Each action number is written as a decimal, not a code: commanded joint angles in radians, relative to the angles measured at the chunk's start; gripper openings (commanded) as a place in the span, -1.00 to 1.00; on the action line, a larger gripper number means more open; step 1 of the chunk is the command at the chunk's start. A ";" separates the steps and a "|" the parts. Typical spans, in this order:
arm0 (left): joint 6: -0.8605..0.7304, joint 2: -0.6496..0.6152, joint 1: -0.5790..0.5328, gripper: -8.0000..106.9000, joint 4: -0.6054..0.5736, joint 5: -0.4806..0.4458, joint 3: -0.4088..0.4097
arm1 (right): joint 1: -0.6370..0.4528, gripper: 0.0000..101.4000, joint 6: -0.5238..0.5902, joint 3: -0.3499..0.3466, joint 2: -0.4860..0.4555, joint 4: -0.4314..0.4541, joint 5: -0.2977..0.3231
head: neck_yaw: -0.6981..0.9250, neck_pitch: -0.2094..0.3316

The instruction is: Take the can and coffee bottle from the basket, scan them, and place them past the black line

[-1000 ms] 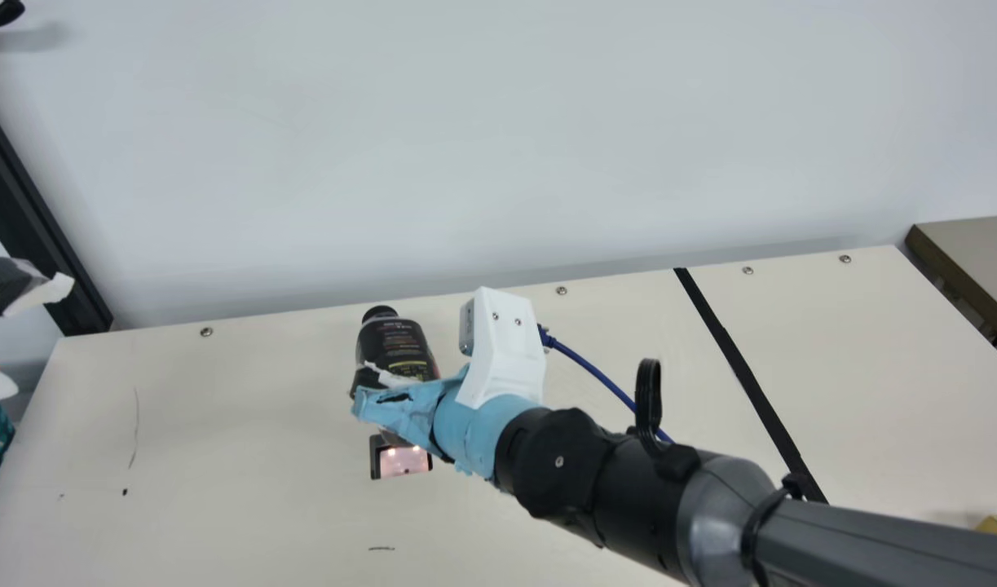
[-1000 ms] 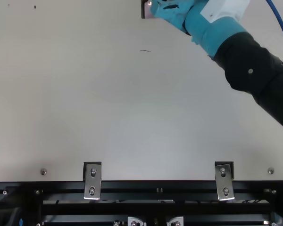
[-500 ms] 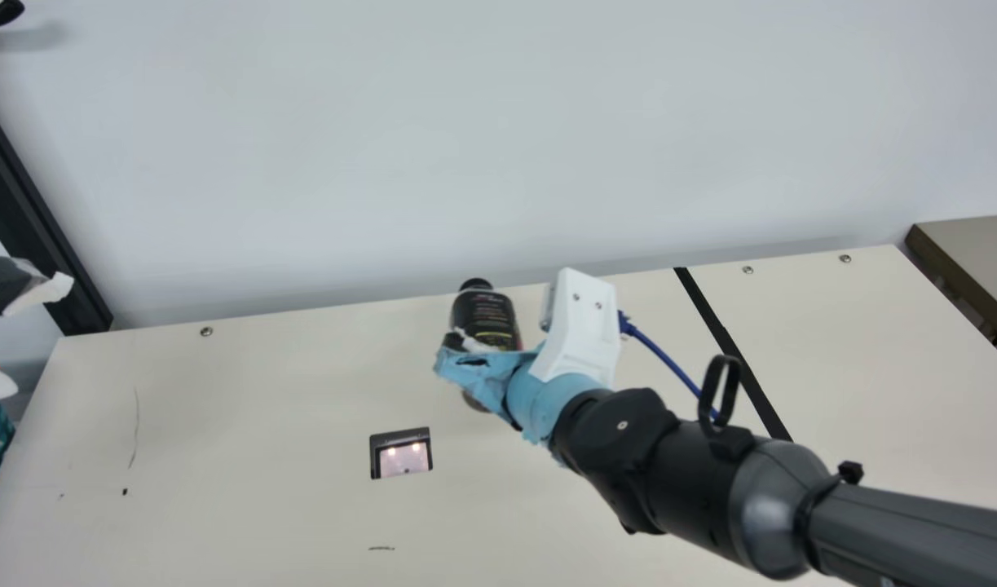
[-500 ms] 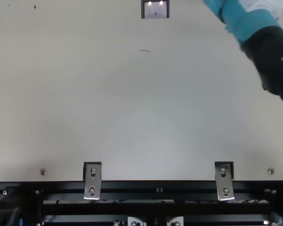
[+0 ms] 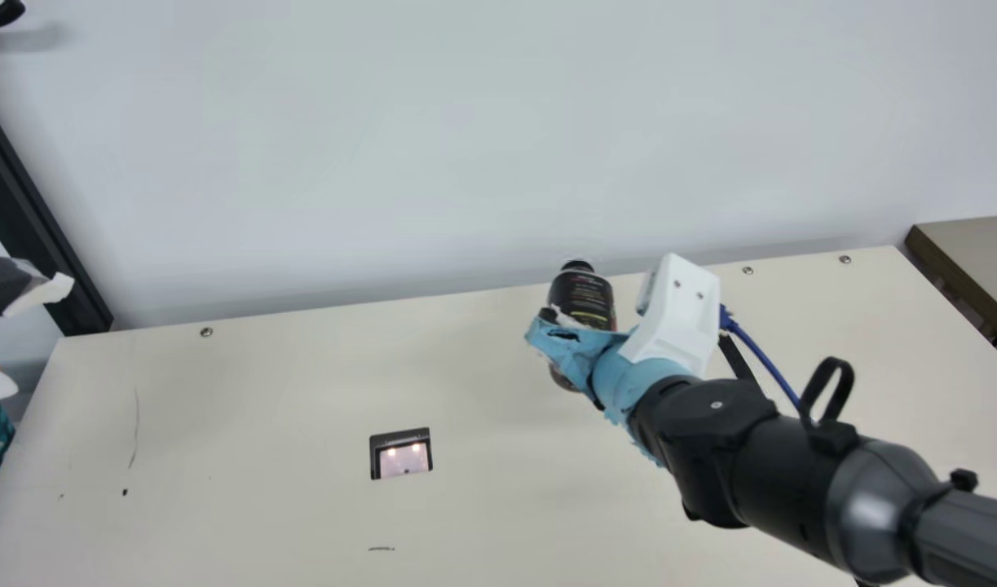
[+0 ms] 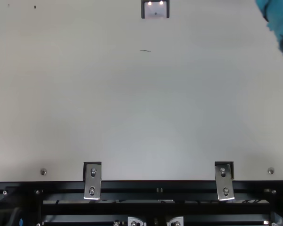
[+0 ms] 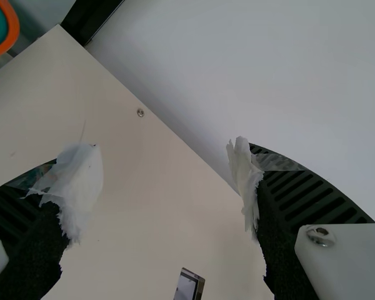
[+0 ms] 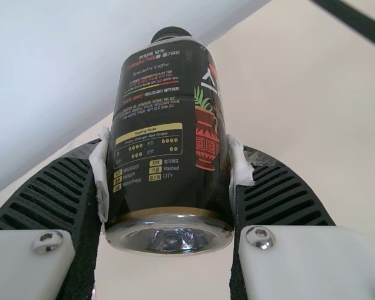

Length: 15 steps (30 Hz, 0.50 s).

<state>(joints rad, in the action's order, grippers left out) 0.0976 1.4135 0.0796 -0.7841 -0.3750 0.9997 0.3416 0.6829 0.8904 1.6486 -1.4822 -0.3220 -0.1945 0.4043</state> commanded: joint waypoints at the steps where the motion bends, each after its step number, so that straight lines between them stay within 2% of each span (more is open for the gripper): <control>1: 0.000 0.000 0.000 0.71 0.000 0.000 0.000 | -0.021 -1.00 0.001 -0.012 -0.012 0.003 -0.006 | -0.018 0.032; 15: 0.000 0.000 0.000 0.71 0.000 0.000 0.000 | -0.167 -1.00 -0.019 -0.103 -0.087 0.042 -0.039 | -0.018 0.032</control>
<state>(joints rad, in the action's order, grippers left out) 0.0976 1.4135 0.0796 -0.7841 -0.3750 0.9997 0.1860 0.6633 0.7929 1.5643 -1.4470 -0.3563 -0.1945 0.4095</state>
